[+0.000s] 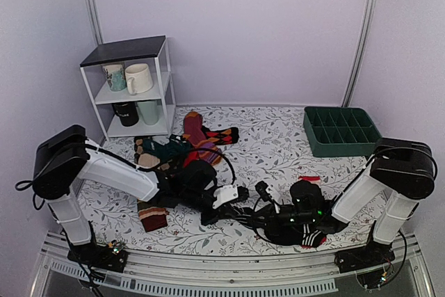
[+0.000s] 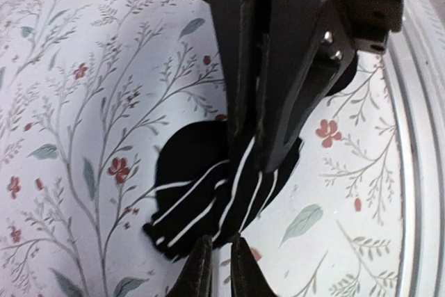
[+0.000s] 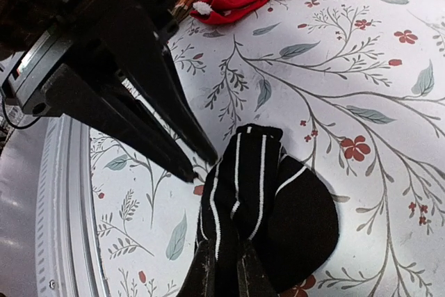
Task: Roll the socks
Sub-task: Roll the sock at the center of the board.
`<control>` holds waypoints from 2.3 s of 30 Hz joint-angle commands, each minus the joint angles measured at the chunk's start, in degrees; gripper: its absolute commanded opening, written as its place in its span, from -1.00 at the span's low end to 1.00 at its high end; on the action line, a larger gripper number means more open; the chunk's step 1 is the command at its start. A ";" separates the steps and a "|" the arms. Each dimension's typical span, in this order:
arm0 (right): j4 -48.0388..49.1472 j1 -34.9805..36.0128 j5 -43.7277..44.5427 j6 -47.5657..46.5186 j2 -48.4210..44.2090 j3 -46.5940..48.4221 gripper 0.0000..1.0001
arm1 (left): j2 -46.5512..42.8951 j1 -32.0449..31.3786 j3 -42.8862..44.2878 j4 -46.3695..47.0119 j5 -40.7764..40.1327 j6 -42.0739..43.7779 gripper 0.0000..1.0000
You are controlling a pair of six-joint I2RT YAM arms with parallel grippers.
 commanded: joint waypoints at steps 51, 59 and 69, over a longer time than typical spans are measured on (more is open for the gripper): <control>-9.41 -5.52 -5.39 19.11 8.47 -7.62 -1.00 | -3.30 0.91 -8.95 22.30 -5.02 20.90 -0.41; -9.62 -5.52 -5.74 19.07 8.96 -6.96 -1.00 | -1.81 0.84 -4.56 13.45 0.78 24.45 -0.73; -10.28 -5.50 -5.61 19.16 8.47 -7.08 -1.00 | 4.74 0.16 0.65 6.33 7.99 27.08 -0.38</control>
